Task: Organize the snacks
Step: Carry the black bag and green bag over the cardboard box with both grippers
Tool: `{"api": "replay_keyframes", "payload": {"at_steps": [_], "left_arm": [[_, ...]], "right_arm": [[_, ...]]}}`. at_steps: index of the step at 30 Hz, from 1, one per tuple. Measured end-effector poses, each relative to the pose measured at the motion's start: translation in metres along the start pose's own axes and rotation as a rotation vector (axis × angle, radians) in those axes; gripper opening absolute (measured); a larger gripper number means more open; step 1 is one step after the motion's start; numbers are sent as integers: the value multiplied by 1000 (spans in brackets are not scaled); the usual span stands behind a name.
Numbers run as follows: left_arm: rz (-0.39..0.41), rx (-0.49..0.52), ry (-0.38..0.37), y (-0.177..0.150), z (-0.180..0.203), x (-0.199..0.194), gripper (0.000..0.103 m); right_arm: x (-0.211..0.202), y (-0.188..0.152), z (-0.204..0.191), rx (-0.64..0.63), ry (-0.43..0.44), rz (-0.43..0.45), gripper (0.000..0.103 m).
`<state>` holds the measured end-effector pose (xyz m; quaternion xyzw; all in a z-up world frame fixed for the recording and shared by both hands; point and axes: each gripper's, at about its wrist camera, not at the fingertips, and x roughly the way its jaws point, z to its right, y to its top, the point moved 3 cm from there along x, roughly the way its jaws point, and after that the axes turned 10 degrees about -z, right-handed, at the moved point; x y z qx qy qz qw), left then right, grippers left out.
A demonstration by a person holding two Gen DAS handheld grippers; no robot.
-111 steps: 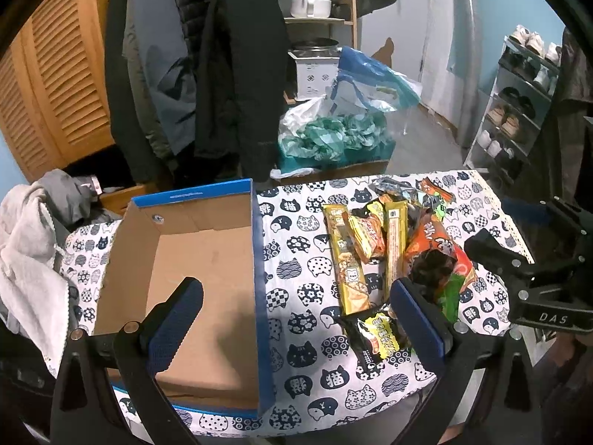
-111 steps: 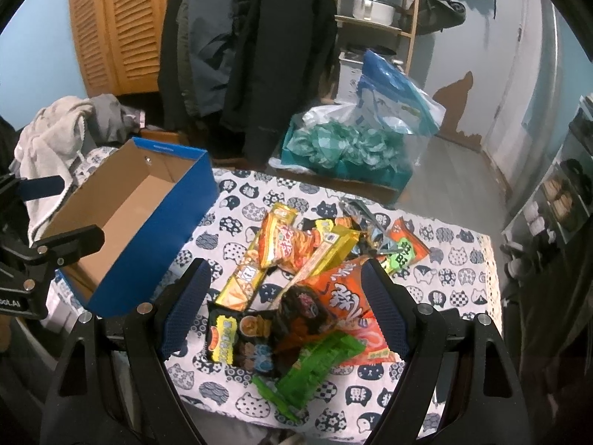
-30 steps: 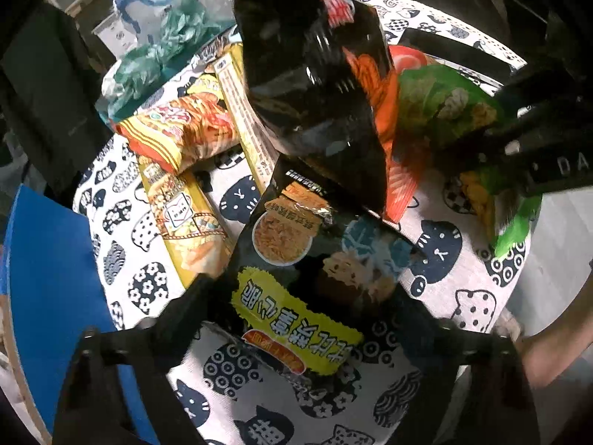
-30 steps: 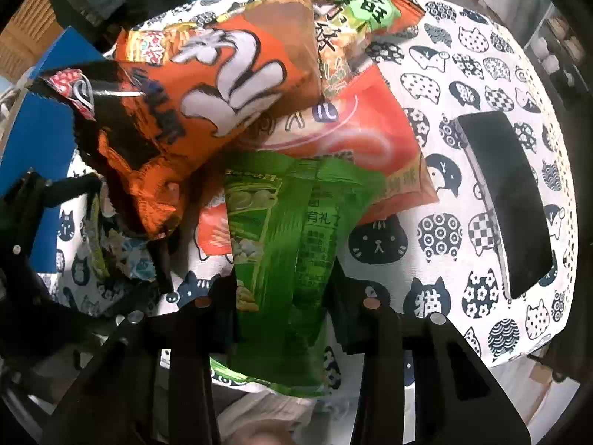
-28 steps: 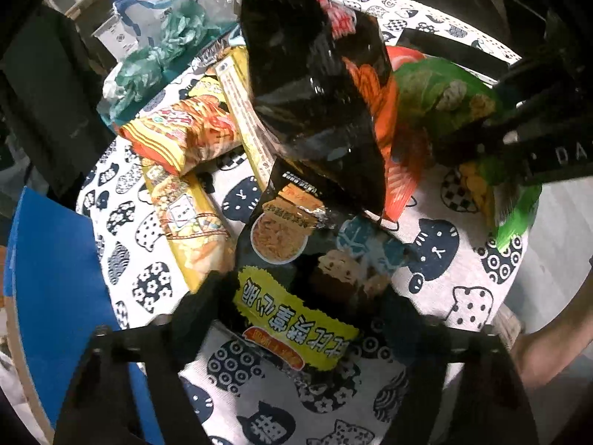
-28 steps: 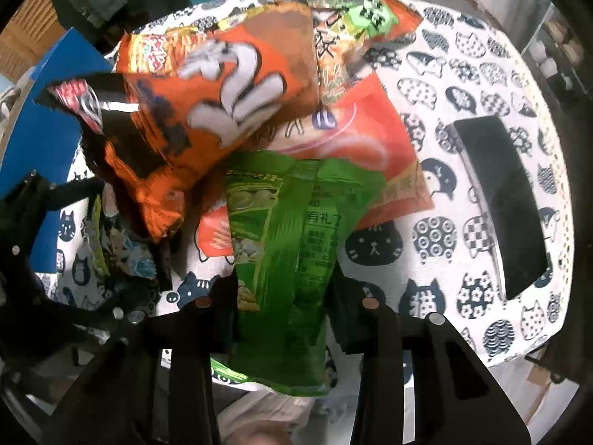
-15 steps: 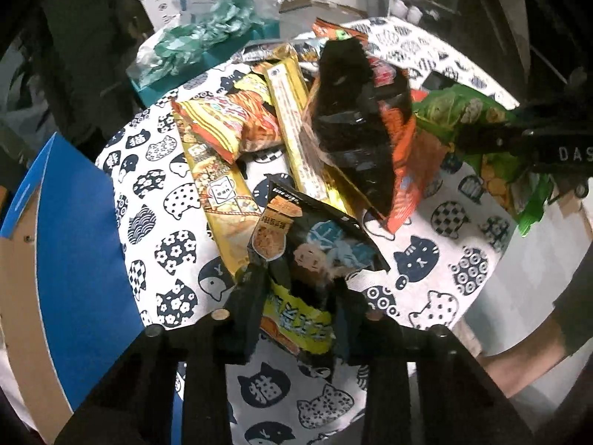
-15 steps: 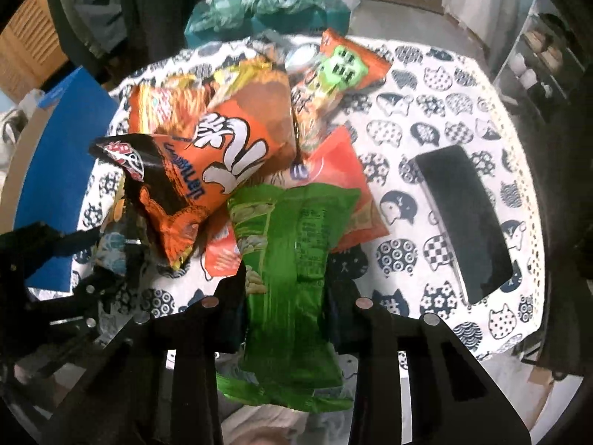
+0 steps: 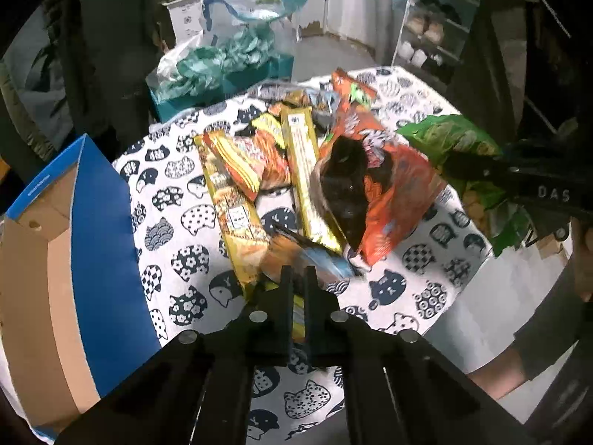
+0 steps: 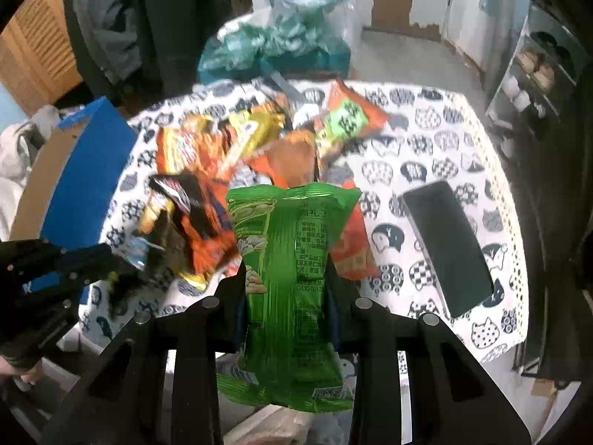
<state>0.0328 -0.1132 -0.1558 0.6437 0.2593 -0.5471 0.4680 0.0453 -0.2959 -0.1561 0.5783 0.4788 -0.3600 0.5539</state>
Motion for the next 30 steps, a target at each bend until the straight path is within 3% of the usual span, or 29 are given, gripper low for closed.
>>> {"api": "replay_keyframes", "payload": {"at_steps": [7,9,11,13,14,21,30], "left_arm": [[-20,1,-18,-2,-2,3,5],[-60,-4,-36,-4,-3,12,17],[-83,-16,-22,-6,-4,20,51],[-77,-13,-26,-7,-3,24,69],[-71,-5,-25,-6,-1,26,72],[-151,50,-45,-6,11,57,79],[-209,86,22,-13,14,93,79]], "right_arm": [[-3,4,-12,-35,8,19,32],[-2,4,-14,-40,15,11,32],[-1,3,-15,-45,18,9,32],[-1,3,-16,-46,22,10,32],[-1,2,-16,-45,24,11,32],[-2,3,-11,-30,31,12,32],[3,1,-7,-23,37,-2,32]]}}
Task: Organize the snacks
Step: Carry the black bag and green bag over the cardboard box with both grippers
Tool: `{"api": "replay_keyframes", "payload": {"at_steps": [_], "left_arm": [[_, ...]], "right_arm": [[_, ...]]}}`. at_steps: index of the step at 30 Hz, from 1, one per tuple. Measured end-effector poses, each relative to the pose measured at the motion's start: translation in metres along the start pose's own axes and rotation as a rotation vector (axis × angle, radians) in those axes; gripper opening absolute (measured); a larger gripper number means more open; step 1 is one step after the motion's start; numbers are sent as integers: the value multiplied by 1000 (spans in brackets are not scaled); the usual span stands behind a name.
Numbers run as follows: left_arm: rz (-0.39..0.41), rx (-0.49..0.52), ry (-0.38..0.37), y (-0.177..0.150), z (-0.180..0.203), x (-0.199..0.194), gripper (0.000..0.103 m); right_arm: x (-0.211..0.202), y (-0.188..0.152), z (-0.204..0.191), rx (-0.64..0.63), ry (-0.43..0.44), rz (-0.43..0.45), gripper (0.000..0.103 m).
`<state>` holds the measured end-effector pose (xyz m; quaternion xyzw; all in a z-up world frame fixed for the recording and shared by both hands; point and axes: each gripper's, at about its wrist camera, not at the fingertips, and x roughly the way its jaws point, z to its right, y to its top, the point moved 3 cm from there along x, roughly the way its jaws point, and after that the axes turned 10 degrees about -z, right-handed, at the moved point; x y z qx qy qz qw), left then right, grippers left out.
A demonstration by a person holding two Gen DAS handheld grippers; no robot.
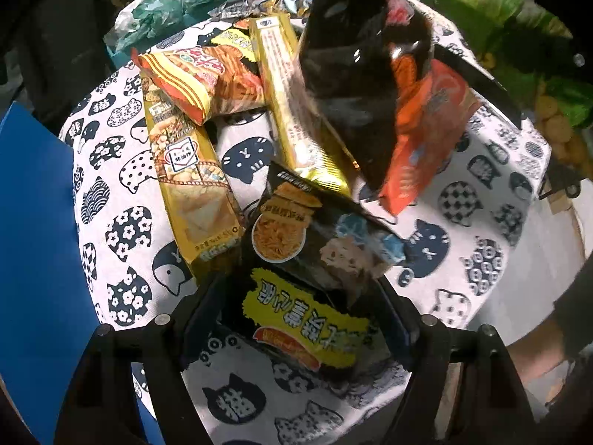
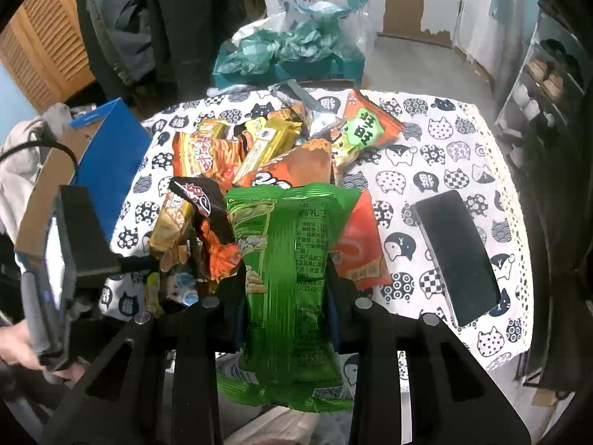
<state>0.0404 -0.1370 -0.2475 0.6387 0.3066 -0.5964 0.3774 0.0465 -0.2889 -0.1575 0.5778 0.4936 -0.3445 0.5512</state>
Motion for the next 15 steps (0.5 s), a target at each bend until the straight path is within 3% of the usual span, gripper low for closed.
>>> {"api": "replay_keyframes", "payload": {"at_steps": [3,5,10,15], "left_arm": [[15,14,6,0,1,0,79],[24,21,12,0,1,0,60],[52,18,-3,0,-2,-6,49],[79,-15,-2,-1,-6,-22,48]], "right_arm": [[0,0,0,1,-1,-1,32],[0,0,0,1,-2,-1,32],[0,1,0,-1,-4,1,32],[-3,3,-2,-11,-11,17,32]]}}
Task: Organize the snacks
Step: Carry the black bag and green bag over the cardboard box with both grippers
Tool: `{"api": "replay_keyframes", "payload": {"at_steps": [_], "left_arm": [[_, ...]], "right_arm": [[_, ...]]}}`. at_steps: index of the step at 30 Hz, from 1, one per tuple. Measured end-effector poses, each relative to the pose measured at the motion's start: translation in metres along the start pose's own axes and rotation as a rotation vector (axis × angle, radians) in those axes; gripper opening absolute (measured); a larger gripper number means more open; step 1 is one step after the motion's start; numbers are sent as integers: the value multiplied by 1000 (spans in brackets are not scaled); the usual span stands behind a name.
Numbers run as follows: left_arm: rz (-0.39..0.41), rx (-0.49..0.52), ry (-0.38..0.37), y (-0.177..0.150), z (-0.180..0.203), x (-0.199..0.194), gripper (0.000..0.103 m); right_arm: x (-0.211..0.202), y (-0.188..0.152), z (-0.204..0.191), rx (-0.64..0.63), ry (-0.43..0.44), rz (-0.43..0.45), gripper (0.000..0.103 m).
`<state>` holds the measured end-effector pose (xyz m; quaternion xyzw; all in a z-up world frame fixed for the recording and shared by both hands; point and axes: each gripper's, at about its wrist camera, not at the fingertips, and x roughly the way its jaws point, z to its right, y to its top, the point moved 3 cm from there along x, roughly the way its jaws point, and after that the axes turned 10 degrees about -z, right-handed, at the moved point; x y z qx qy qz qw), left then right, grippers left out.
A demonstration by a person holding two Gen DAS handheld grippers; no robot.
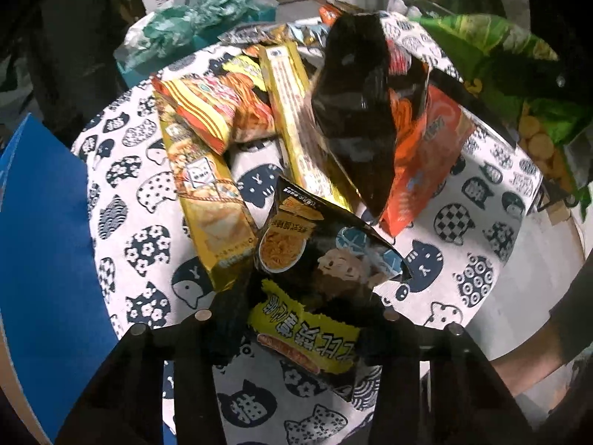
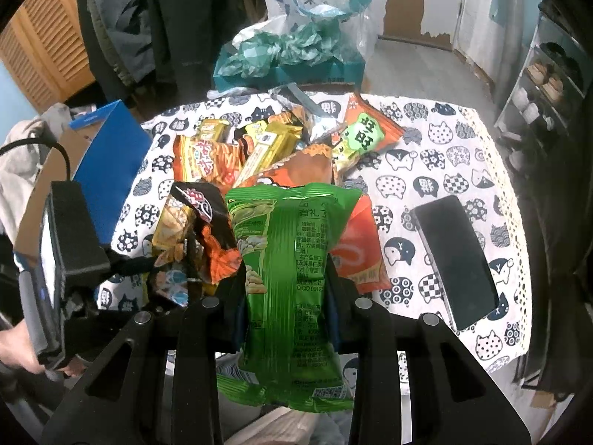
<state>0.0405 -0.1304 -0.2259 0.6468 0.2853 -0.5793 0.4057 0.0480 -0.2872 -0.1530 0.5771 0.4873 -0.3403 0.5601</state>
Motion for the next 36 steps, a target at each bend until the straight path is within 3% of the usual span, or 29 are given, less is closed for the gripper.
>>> {"api": "replay_keyframes", "payload": {"at_steps": [16,24,36], "left_arm": [[142,-94,22,-6,-24,-81,48],[227,-178,71,-16,-56,-117,48],[277,-308,84,-32,-105,-140,48]], "right_arm": [[-19,16,-27,-53,1,62,32],[-28,28,-58,-93,29,83,32],[-26,51,-117,-165,85,84,32]]}}
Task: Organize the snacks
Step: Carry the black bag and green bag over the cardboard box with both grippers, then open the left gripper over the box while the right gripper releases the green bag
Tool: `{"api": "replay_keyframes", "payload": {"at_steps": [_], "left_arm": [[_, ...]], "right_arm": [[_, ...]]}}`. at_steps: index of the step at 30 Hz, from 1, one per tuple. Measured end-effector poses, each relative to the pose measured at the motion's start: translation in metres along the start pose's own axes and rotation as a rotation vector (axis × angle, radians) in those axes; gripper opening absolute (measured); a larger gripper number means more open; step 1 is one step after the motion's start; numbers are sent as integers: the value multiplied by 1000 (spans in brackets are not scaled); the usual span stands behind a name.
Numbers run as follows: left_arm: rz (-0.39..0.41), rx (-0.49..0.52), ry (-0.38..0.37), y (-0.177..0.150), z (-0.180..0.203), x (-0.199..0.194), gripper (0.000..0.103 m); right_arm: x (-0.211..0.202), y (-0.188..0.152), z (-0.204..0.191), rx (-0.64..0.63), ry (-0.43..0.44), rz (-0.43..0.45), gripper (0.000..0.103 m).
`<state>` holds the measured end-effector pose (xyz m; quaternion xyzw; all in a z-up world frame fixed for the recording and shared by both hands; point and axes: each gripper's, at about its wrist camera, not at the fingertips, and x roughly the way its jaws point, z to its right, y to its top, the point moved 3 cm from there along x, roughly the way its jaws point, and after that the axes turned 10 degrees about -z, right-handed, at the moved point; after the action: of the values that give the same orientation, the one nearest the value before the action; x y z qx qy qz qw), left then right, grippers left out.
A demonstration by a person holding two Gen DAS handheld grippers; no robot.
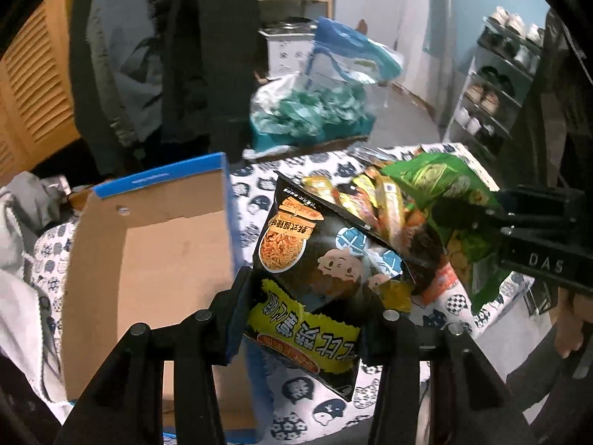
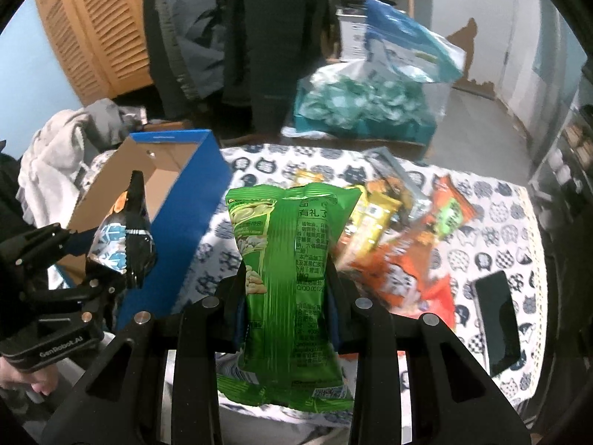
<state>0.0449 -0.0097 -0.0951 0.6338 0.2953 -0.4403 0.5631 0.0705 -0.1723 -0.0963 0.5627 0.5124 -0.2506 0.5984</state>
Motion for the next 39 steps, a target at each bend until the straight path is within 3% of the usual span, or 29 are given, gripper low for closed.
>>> {"api": "replay_keyframes", "payload": {"at_steps": [22,39], "left_arm": [[-16,-259,55,-29,-120,-4,48],[-89,-406,60,-58,-178,12,49]], "right_arm": [[44,49,-118,-121,138,-59,32],[93,61,-179,-167,202,-167,33]]}}
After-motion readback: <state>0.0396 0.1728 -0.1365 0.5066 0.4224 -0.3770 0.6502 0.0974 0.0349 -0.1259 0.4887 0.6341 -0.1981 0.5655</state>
